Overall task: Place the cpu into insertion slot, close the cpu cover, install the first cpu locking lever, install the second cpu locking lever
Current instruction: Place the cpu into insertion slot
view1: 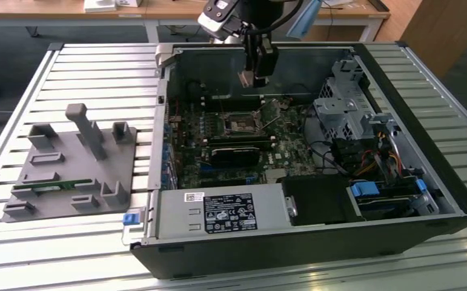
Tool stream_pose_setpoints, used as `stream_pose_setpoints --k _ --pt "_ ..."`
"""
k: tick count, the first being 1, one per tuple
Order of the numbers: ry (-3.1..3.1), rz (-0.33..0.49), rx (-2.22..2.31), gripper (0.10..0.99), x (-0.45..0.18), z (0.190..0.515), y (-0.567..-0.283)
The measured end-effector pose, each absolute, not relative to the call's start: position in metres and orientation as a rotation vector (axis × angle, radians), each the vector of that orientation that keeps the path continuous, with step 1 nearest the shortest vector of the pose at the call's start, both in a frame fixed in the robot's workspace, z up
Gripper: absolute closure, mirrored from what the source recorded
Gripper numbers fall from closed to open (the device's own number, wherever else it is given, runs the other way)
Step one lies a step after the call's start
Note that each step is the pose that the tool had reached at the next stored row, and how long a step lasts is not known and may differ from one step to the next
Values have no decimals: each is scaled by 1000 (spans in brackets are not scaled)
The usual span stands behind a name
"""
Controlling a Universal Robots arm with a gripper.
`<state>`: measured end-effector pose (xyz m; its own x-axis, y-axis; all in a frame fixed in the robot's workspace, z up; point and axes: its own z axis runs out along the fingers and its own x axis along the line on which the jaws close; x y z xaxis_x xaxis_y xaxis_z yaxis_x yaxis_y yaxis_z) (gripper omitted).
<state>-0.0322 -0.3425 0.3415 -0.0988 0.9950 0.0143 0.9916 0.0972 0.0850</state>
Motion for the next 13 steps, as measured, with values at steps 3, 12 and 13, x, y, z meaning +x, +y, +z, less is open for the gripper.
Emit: stream_pose_setpoints --k 3,12,13 --pt "2292 112 2077 557 -32 341 -342" --pt "2292 113 2077 557 -32 336 -342" --pt "2292 113 2077 557 -32 336 -342"
